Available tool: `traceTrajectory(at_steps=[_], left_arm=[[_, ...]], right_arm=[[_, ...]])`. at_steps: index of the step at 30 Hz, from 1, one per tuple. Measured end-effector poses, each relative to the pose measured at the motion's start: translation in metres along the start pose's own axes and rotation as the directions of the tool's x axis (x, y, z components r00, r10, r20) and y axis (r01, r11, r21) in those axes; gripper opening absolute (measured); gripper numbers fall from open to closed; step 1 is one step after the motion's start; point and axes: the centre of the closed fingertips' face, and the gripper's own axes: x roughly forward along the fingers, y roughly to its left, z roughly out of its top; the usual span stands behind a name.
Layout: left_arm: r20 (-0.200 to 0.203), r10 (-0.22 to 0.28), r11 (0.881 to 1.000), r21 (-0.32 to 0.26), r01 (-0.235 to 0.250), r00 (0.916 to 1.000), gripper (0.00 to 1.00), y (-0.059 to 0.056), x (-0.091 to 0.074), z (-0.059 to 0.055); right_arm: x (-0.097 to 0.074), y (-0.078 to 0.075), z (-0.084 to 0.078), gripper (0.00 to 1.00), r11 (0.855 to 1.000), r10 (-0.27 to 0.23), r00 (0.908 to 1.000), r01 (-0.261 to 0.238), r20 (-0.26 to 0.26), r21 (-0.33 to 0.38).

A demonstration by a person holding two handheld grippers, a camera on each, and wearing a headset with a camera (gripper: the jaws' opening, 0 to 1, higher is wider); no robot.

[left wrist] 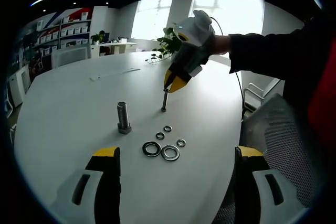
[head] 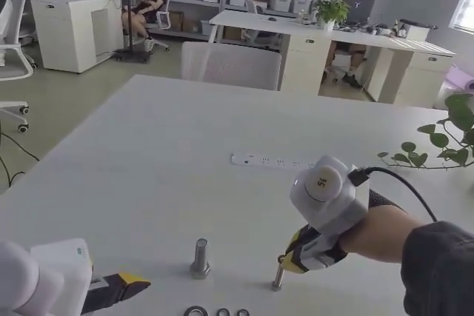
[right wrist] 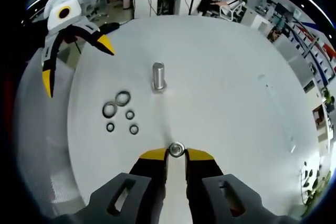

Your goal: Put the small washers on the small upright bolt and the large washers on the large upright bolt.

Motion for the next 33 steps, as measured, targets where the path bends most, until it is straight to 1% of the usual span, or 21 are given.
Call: traceTrajectory(at_steps=[10, 33], left_arm=[[0.0, 0.001, 1.0, -0.002, -0.001, 1.0, 0.9, 0.001, 0.0, -0.001], [-0.006, 0.0, 1.0, -0.009, 0.0, 1.0, 0.9, 0.0, -0.001, -0.003]], right_arm=[[0.005, 0.0, -0.003, 0.13, 1.0, 0.009, 1.0, -0.009, -0.002, 0.005], [0.022, 0.008, -0.01, 0.13, 0.999, 0.035, 0.9994, -0.034, -0.01, 0.018]])
